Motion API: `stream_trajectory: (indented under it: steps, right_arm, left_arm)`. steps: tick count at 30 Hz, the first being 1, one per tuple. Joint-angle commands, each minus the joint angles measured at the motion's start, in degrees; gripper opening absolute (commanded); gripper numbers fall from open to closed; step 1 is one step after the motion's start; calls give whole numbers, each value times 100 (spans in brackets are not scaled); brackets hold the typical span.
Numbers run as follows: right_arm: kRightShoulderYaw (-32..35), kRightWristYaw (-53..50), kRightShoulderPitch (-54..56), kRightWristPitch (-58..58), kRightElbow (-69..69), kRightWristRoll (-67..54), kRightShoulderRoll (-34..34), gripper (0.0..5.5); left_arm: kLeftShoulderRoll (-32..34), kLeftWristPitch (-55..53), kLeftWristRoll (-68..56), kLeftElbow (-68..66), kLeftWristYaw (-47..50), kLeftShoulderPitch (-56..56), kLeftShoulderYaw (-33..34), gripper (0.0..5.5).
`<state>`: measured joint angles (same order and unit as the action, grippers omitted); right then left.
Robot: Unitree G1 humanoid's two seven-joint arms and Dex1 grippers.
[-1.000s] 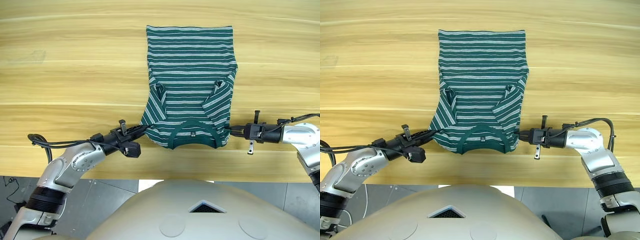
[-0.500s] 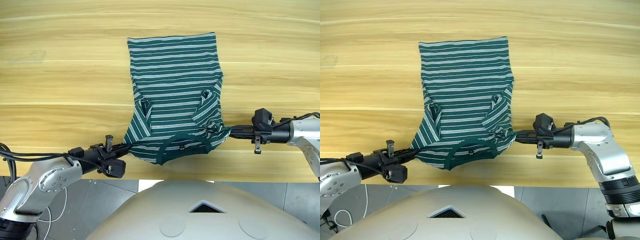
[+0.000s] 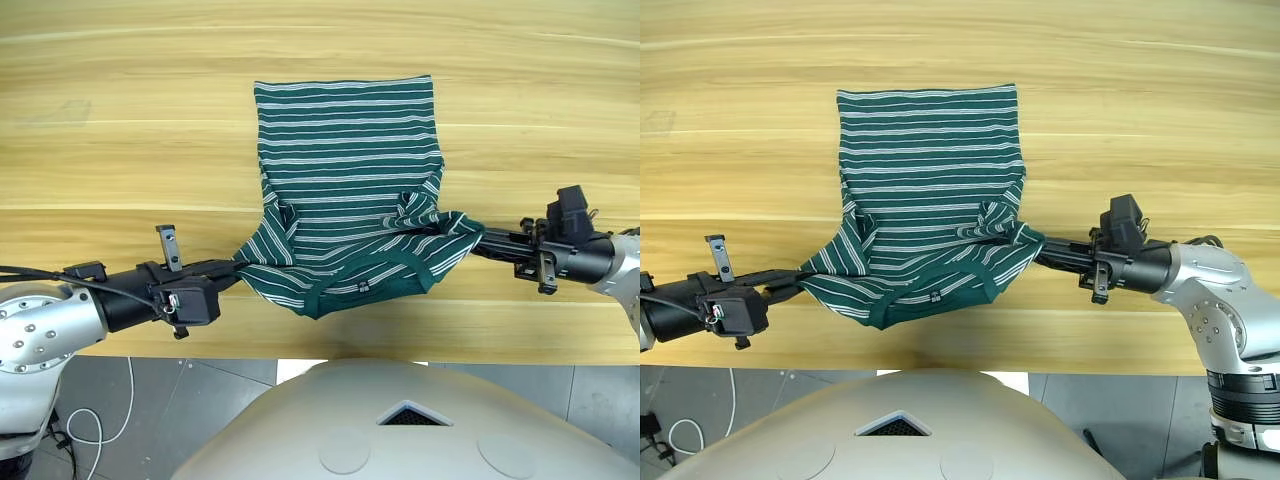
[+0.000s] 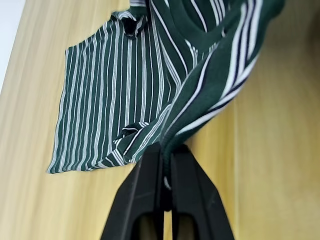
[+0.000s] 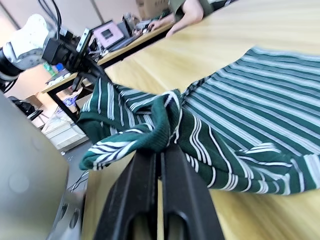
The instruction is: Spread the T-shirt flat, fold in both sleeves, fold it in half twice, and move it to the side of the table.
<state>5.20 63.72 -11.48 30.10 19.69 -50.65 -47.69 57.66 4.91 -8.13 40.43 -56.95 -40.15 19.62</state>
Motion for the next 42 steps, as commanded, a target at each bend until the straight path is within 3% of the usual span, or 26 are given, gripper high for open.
stream_trajectory:
  steps: [1,7,14,18,28,31,35,38,42]
  right_arm:
    - [295,-163,-7,66,287,-71,106,2]
    - [495,-115,-158,48,526,-34,68,2]
    - [1174,-163,-645,176,1046,-499,99,2]
    - [1597,-171,-857,134,1319,-634,99,2]
    - [1779,-226,-864,260,1484,-926,89,2]
    - [1288,-435,-421,182,1235,-484,152,2]
    - [419,-734,505,10,660,268,490,2]
    - [-229,-906,1199,-263,-130,993,906,2]
    - [-775,-840,1833,-562,-928,1634,1279,2]
  left_arm:
    - [-44,-94,-36,19,-210,-61,-48,1]
    - [-22,-486,-381,415,-582,-184,466,1]
    - [-431,-1007,-1477,1096,-1109,-541,1851,1]
    - [-689,-1043,-1418,1258,-1379,-869,2487,1]
    - [-1027,-1304,-2025,1676,-1626,-1088,2999,1]
    - [-800,-1387,-1738,1254,-1319,-514,2334,1]
    - [-785,-1399,-812,200,-412,788,819,1]
    - [-1093,-1403,-250,-734,233,2042,-359,1]
    - [-1533,-1245,122,-1702,631,3098,-1322,1]
